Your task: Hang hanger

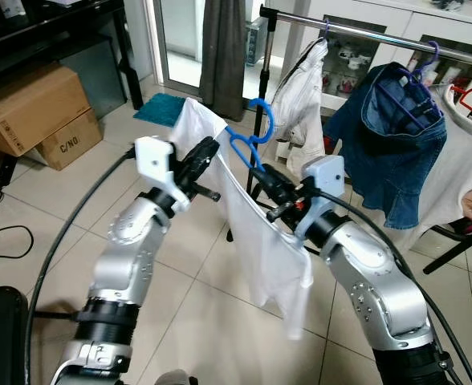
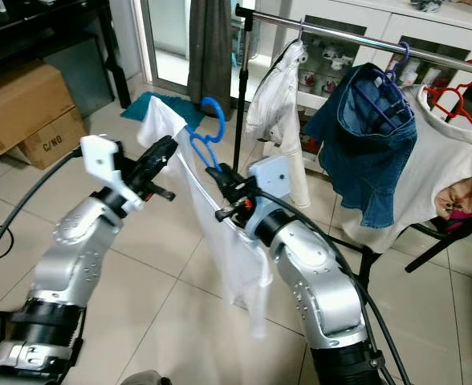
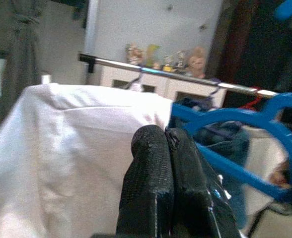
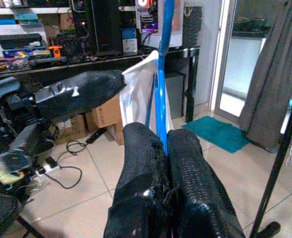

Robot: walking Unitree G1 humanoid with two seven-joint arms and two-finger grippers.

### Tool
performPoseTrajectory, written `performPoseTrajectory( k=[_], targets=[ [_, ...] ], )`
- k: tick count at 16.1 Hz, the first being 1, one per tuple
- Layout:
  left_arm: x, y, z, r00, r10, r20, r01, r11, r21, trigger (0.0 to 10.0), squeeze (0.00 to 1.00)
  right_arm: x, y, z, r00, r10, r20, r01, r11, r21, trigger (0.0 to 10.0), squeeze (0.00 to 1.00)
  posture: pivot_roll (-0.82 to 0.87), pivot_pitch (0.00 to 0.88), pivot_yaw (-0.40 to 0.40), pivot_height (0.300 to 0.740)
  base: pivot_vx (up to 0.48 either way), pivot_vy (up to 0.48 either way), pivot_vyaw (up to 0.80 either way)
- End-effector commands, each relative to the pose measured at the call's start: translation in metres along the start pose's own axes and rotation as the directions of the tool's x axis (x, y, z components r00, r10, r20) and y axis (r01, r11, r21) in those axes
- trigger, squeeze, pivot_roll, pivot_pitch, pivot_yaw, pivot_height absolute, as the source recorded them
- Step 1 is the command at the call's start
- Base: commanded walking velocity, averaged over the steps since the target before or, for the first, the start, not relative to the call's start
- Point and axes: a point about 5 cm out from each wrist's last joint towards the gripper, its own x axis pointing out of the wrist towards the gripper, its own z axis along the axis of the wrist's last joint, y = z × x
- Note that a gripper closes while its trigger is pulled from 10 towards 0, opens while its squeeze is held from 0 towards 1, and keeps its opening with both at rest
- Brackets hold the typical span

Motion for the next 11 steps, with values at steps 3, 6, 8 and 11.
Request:
performPoseTrajectory(
  k=[3, 6, 8, 11],
  targets=[
    [-0.003, -0.01, 0.005, 0.99, -0.138, 0.005, 0.138, 0.988, -0.07, 0.0, 0.0, 0.001, -0.003, 0.009, 0.999, 0.005, 0.032, -0.005, 1.0, 0.004, 0.0, 0.0, -0.04, 0.0, -0.038, 0.74, 0.0, 0.0, 0.0],
    [-0.007, -0.012, 0.009, 0.98, -0.193, 0.039, 0.196, 0.972, -0.133, 0.0, 0.0, 0.0, -0.007, 0.011, 0.999, -0.003, 0.034, 0.003, 1.0, 0.002, 0.0, 0.0, -0.04, 0.0, -0.036, 0.74, 0.0, 0.0, 0.0],
    [-0.012, -0.002, 0.023, 0.984, -0.152, 0.097, 0.165, 0.976, -0.143, 0.0, 0.0, -0.002, -0.012, 0.011, 1.0, -0.013, 0.018, 0.014, 1.0, -0.028, 0.0, 0.0, -0.04, 0.0, -0.035, 0.74, 0.0, 0.0, 0.0],
    [-0.032, 0.038, 0.076, 0.982, -0.052, 0.179, 0.056, 0.998, -0.014, 0.0, 0.0, -0.015, -0.032, -0.002, 0.995, -0.006, -0.101, -0.01, 0.988, -0.151, 0.0, 0.0, -0.03, 0.0, -0.044, 0.74, 0.0, 0.0, 0.0]
  ],
)
